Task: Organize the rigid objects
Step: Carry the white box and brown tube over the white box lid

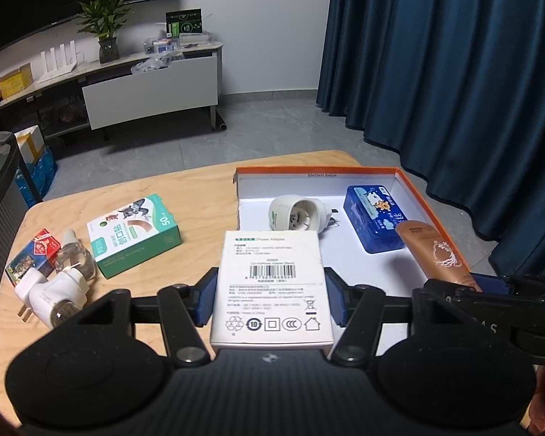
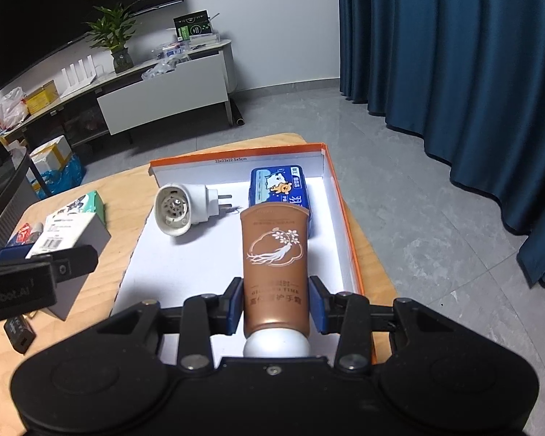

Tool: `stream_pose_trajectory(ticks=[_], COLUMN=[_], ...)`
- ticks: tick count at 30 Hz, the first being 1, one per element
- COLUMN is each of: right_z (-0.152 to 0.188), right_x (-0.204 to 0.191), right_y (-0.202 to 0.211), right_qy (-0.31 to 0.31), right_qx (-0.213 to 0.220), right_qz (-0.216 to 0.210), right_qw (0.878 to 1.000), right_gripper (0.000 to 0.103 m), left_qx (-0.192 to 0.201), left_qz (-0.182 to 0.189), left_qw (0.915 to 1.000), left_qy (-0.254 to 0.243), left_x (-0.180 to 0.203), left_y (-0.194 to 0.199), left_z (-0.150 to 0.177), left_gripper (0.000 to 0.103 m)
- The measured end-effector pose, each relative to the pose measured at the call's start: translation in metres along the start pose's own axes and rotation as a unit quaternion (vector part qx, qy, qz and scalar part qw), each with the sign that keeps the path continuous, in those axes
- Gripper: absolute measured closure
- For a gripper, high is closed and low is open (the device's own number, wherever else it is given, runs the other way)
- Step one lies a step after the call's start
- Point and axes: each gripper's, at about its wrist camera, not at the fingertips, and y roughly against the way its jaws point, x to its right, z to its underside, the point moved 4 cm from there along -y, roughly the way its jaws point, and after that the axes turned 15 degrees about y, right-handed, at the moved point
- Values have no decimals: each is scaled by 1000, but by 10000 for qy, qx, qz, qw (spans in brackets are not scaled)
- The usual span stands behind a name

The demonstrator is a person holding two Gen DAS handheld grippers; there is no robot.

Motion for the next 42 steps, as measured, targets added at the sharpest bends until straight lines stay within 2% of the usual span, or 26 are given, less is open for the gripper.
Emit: stream_pose_trajectory(ticks=[42], right_z=[-2], right_x=[-1], right_y=[-1], right_qy=[18], right_qx=[-2], right_qz=[7], right_qw=[10000], right_gripper=[57], left_qx=[-70], left_qz=[30], left_qw=[9999], left_qy=[103], left_x=[1], left_y=[-4], left_z=[3], left_gripper=[43])
